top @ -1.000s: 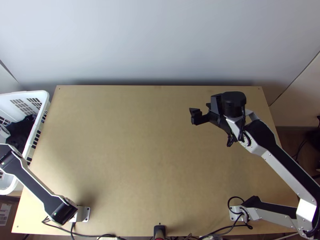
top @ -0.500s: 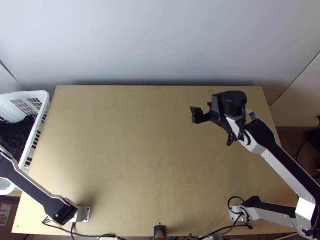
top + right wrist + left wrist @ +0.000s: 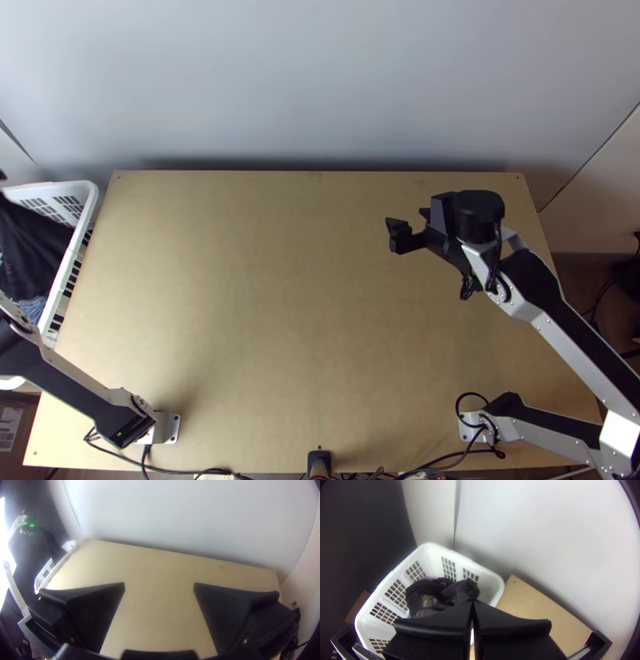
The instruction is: Fold the t-shirt
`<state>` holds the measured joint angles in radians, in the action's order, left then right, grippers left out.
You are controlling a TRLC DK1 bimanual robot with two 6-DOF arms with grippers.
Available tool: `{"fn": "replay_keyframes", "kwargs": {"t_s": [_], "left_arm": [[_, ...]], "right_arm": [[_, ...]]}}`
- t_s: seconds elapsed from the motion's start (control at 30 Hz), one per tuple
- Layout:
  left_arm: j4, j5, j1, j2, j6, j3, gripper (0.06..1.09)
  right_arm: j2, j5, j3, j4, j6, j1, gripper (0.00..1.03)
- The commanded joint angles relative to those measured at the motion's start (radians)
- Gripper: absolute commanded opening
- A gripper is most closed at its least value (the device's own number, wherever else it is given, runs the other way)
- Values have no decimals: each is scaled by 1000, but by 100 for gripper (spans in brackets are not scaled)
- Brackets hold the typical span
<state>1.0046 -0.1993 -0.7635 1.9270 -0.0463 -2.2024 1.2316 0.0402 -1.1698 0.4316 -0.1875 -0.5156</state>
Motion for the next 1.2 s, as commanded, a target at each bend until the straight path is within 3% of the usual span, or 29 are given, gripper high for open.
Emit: {"fn": "replay_keyframes", "kwargs": {"t_s": [0.0,0.13,0.23,0.53,0.57,0.67,0.77,0.93,1.17], "left_arm": [[35,-77,130,-206,89,-13,10],[31,-150,204,-287,177,-14,10],[-34,-144,260,-324,249,-51,10],[-274,141,540,-424,339,-117,10],[-317,170,570,-448,404,-115,10],[-347,201,616,-468,456,-114,10],[-348,224,727,-482,456,-94,10],[-411,354,987,-467,407,-86,10],[-486,465,1328,-385,201,-83,10]], "right_arm": [[-77,0,76,-28,-4,12,96],[-116,0,113,-45,-12,35,96],[-147,0,162,-77,-13,52,96],[-284,-2,337,-145,-53,75,96],[-316,-2,372,-146,-72,88,96],[-356,-2,417,-151,-79,94,96],[-393,-3,466,-160,-99,106,96],[-440,-5,568,-198,-107,112,96],[-488,-5,676,-246,-141,118,96]]}}
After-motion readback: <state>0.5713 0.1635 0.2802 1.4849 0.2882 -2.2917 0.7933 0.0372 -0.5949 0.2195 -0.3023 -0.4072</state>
